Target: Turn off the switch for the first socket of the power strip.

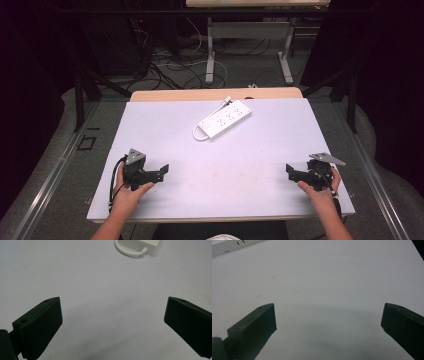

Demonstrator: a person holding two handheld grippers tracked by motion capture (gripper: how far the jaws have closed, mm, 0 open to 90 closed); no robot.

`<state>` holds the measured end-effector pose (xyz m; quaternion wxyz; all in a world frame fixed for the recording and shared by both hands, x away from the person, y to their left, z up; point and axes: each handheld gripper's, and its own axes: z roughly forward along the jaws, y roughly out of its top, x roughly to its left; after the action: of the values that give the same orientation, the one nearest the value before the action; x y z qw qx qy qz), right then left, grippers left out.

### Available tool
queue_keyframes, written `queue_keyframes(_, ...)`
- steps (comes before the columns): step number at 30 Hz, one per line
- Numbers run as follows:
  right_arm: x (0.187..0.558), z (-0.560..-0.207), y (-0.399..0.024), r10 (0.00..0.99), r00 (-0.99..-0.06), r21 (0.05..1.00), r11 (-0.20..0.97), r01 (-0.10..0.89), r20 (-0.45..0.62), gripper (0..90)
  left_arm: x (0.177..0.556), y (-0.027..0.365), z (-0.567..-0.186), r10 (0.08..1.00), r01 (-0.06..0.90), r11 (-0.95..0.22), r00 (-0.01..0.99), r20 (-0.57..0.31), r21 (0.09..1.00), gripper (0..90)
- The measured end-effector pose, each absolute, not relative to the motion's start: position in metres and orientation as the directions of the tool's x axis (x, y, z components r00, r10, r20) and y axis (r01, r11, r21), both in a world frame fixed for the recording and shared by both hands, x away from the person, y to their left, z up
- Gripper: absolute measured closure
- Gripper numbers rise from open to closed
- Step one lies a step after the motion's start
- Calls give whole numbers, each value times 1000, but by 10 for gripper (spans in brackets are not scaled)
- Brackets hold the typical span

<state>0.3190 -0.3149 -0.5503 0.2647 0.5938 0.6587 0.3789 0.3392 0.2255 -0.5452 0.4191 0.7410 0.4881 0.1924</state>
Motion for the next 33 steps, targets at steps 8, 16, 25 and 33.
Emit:
queue_keyframes(8,317,-550,-311,983,-157,827,13,563,92,48,337,225,-544,882,565,-183,456,-120,804,16)
queue_keyframes(16,319,-544,-300,974,-203,836,27,548,101,155,336,226,-544,883,564,-170,451,-129,808,19)
queue_keyframes(25,323,-532,-274,953,-287,819,85,567,100,170,335,226,-544,882,563,-167,453,-133,809,20)
queue_keyframes(33,341,-525,-243,928,-367,806,170,568,63,170,335,227,-544,882,571,-168,452,-137,803,20)
